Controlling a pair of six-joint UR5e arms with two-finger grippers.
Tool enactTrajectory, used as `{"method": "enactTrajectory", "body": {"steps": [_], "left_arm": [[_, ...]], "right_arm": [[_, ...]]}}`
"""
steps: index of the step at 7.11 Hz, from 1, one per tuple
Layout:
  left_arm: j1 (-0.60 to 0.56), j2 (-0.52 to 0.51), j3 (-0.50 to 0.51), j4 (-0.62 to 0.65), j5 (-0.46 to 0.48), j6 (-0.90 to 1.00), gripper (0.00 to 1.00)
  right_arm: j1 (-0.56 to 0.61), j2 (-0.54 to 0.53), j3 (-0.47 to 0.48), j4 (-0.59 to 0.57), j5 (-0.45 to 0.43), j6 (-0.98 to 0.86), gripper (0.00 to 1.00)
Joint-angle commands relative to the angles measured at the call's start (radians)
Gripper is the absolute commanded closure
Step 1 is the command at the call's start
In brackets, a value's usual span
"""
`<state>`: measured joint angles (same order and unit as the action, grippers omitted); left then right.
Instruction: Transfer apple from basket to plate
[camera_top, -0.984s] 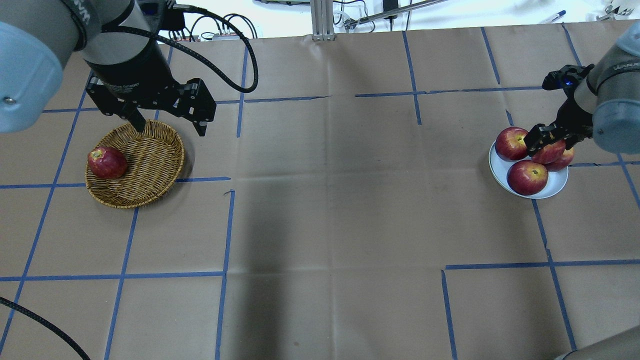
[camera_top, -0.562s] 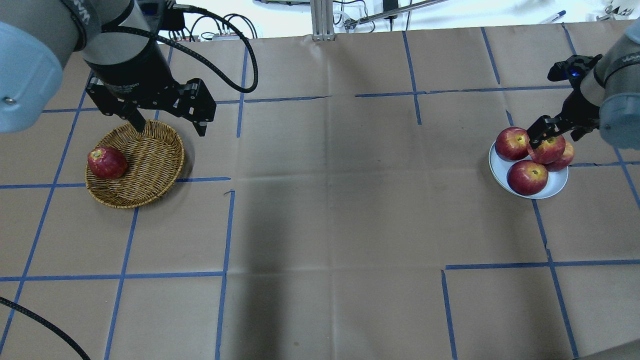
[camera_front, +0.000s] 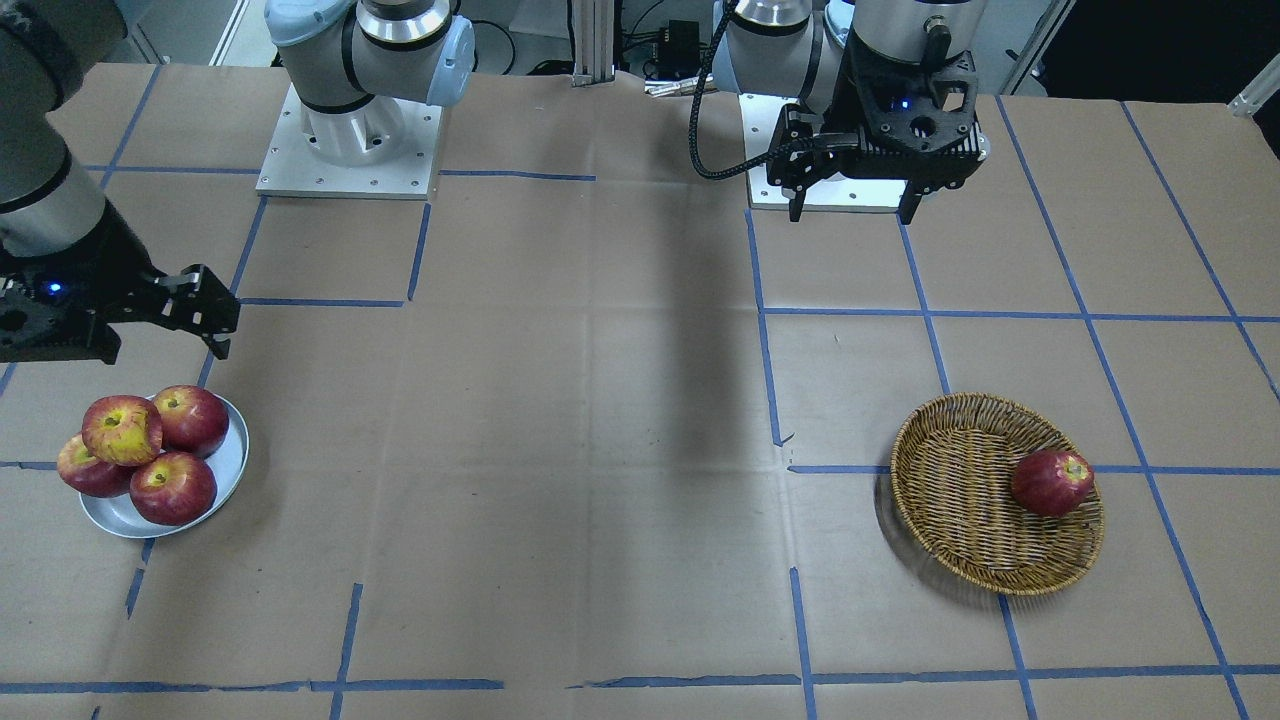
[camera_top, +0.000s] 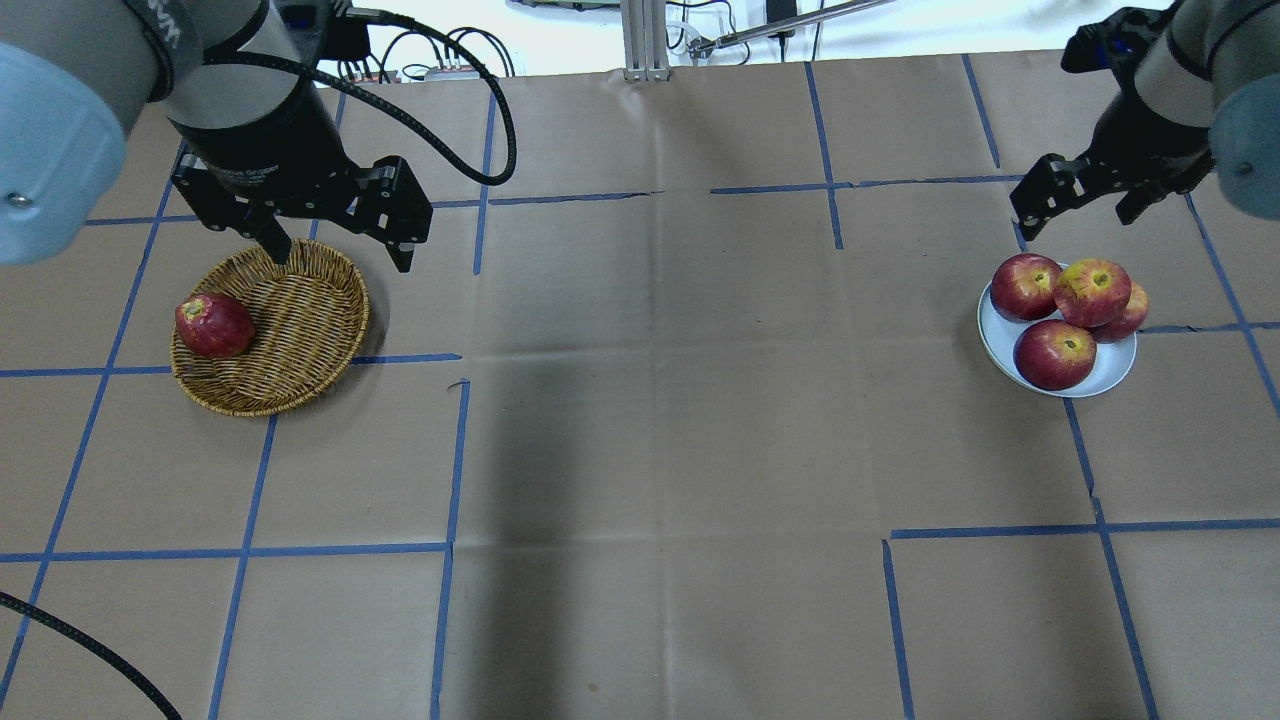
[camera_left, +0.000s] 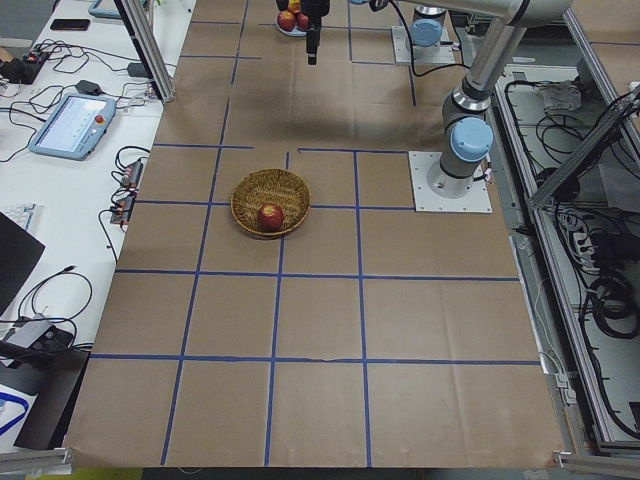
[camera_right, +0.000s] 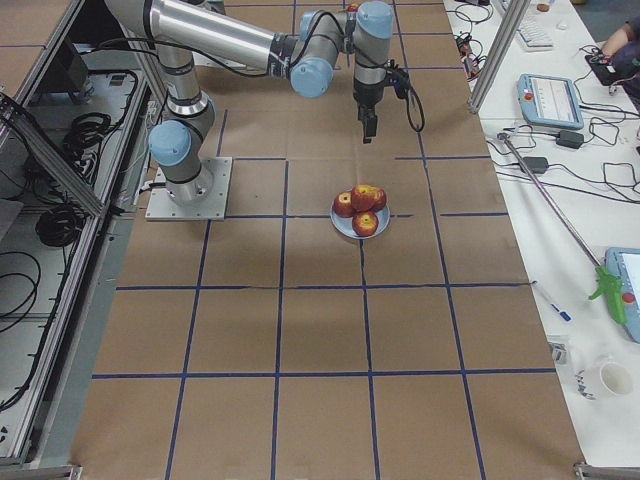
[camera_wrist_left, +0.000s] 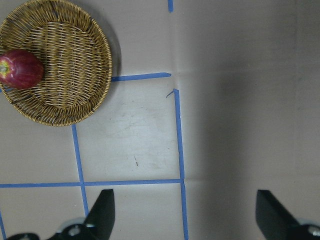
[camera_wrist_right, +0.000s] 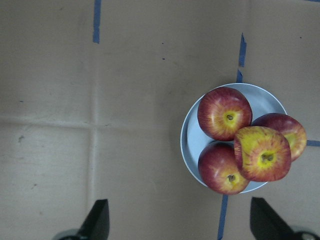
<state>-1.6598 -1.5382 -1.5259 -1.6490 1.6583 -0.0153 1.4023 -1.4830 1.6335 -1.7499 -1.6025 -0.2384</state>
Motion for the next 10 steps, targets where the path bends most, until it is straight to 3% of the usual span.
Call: {"method": "enactTrajectory", "body": {"steps": [1,2,5,7,10], "left_arm": [[0.000,0.001,0.001,-0.005,0.000,0.000,0.01],[0.000,0.001,0.001,-0.005,0.000,0.000,0.01],[0.000,0.001,0.001,-0.005,0.000,0.000,0.01],[0.000,0.001,0.001,-0.006,0.001,0.000,0.01],[0.000,0.003,-0.002,-0.008,0.001,0.000,0.01]], "right_arm": [[0.119,-0.011,-0.099,0.160,-0.002,0.190,0.00],[0.153,-0.029,-0.119,0.217,0.004,0.236,0.00],[0.192,-0.056,-0.100,0.225,0.013,0.269,0.00],[0.190,-0.089,-0.006,0.193,0.015,0.257,0.00],[0.182,-0.103,0.006,0.138,0.013,0.257,0.00]]}}
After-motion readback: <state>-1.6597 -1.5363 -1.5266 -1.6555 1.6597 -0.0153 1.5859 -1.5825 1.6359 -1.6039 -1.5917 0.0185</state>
